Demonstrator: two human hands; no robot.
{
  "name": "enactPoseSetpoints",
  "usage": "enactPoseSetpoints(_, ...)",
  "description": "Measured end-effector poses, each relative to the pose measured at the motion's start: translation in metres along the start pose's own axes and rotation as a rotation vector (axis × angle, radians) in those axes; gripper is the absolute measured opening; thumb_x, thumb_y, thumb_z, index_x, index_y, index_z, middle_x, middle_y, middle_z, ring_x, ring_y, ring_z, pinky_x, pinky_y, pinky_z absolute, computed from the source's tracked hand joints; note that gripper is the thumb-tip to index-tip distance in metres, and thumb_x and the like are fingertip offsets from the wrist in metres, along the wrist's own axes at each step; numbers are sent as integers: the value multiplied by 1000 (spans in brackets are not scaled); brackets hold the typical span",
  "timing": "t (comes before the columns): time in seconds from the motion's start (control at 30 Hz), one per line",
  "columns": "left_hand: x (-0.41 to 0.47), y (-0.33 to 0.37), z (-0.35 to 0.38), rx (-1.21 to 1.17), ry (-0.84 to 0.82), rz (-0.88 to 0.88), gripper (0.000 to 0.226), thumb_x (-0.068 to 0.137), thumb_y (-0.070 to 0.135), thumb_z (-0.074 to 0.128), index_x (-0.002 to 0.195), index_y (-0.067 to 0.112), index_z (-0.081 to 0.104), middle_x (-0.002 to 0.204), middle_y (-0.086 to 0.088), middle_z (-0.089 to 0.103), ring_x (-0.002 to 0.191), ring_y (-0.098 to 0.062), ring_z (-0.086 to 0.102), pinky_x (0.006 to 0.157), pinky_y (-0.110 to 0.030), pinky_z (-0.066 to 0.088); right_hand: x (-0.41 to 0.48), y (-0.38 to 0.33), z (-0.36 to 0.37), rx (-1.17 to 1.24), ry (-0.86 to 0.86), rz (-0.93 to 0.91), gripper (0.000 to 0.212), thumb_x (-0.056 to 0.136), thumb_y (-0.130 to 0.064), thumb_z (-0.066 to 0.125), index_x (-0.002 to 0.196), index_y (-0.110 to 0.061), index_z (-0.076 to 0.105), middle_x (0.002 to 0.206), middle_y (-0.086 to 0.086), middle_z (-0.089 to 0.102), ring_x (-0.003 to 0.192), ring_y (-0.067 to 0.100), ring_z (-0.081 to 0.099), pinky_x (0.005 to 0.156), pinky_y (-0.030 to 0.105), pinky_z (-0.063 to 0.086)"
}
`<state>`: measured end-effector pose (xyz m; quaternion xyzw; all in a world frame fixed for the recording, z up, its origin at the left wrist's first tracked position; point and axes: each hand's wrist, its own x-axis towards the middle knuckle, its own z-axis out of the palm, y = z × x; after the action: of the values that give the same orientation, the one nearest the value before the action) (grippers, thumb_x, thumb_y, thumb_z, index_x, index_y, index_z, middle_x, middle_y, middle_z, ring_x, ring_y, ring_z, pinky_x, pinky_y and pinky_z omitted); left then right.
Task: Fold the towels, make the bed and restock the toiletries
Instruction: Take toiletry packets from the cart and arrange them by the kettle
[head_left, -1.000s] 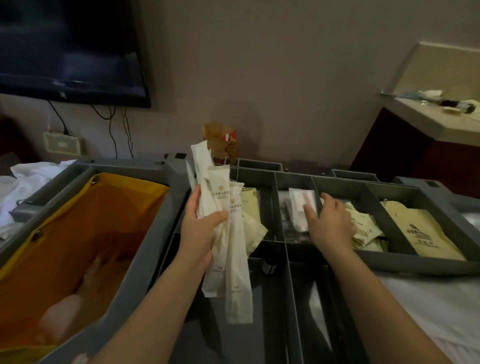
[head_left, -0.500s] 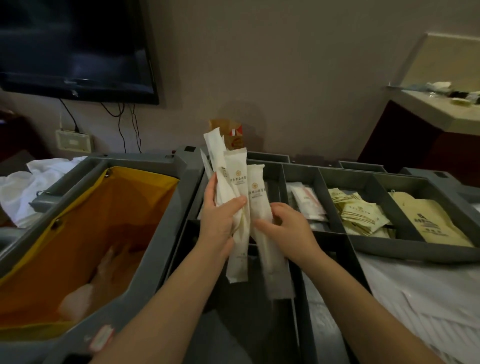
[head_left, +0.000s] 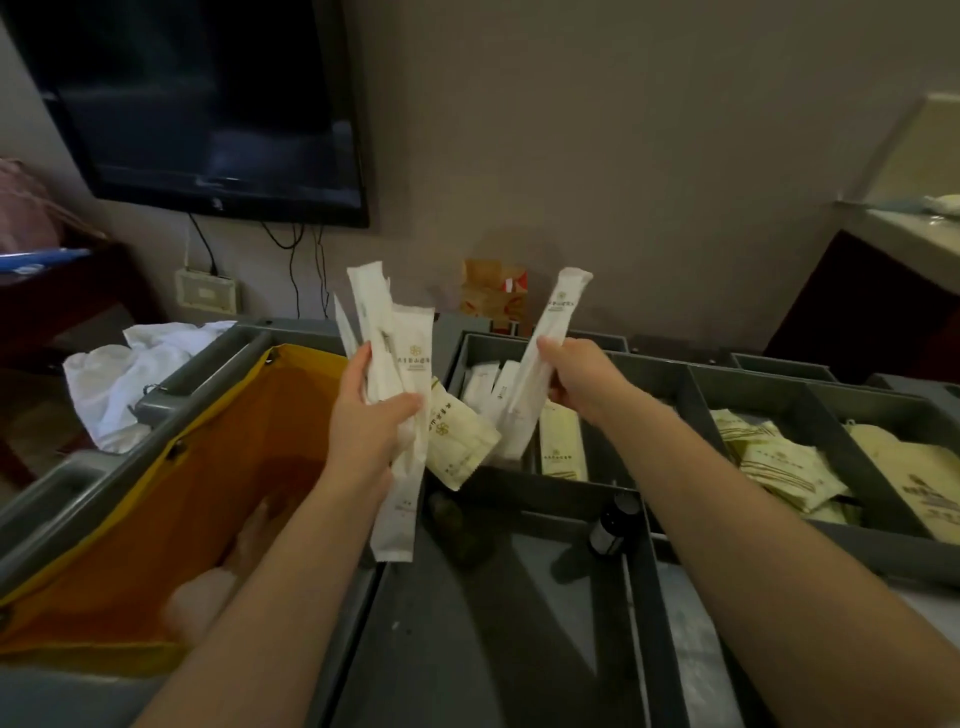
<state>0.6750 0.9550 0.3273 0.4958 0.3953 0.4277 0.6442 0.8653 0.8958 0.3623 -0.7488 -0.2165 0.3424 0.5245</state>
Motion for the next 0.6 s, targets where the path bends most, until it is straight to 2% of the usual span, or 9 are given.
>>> enactPoseSetpoints(0.07, 1, -6, -3, -41, -8, -27, 77, 83, -8, 61, 142, 35, 35, 133, 0, 51, 114, -23, 54, 82, -45, 55, 15, 4, 17, -193, -27, -14, 37, 98, -28, 49, 128, -8, 51, 110, 10, 63, 103, 26, 62, 91, 39, 52)
enactPoseSetpoints(0.13, 3, -6, -2, -85, -15, -36, 76, 82, -9, 60, 141, 33, 36, 131, -1, 52, 112, -24, 55, 82, -44, 55, 25, 14, 30, -505, -5, -75, 46, 96, -29, 53, 136, -8, 43, 125, 13, 58, 113, 30, 57, 94, 38, 49)
enactPoseSetpoints(0.23, 6, -4, 0, -95, -35, -7, 77, 82, -9, 61, 141, 33, 36, 131, -2, 52, 116, -25, 53, 88, -49, 53, 26, 34, 36, -959, 102, -273, 61, 90, -29, 63, 142, -21, 34, 139, 10, 46, 127, 32, 43, 98, 43, 40)
enactPoseSetpoints(0.3, 5, -5, 3, -74, -51, -14, 77, 82, -9, 60, 142, 33, 35, 131, -1, 51, 115, -24, 53, 86, -47, 54, 23, 42, 35, -1252, 71, -339, 44, 90, -32, 60, 132, -26, 49, 138, 5, 46, 130, 30, 36, 106, 49, 31)
enactPoseSetpoints(0.37, 3, -6, 7, -75, -70, -41, 77, 82, -8, 61, 141, 34, 36, 131, -1, 52, 113, -24, 54, 85, -46, 54, 20, 45, 33, -1390, 2, -229, 32, 92, -33, 54, 121, -22, 59, 135, 6, 49, 131, 29, 34, 108, 50, 24)
enactPoseSetpoints(0.4, 2, -7, 9, -78, -77, -60, 76, 82, -8, 61, 141, 35, 36, 131, -1, 52, 113, -25, 55, 85, -47, 54, 17, 45, 31, -1371, -2, -195, 31, 93, -35, 50, 119, -21, 60, 134, 6, 50, 130, 28, 36, 107, 49, 24)
enactPoseSetpoints(0.47, 0, -8, 12, -78, -85, -84, 76, 82, -7, 62, 140, 36, 37, 131, -2, 52, 114, -26, 54, 87, -51, 53, 8, 41, 26, -1197, 103, -294, 32, 97, -37, 43, 120, -22, 60, 131, 3, 52, 124, 26, 42, 103, 46, 30)
enactPoseSetpoints(0.53, -2, -10, 15, -76, -88, -84, 77, 82, -6, 63, 140, 36, 37, 132, -2, 52, 116, -27, 54, 88, -53, 52, -10, 36, 21, -844, 215, -442, 31, 100, -35, 40, 121, -24, 59, 126, -2, 55, 119, 22, 48, 100, 42, 37)
enactPoseSetpoints(0.6, -4, -10, 17, -100, -90, -81, 78, 82, -5, 64, 141, 36, 35, 133, -2, 52, 116, -27, 54, 87, -51, 53, -36, 31, 19, -447, 128, -440, 23, 98, -36, 45, 112, -26, 61, 108, -6, 61, 102, 15, 56, 83, 32, 48)
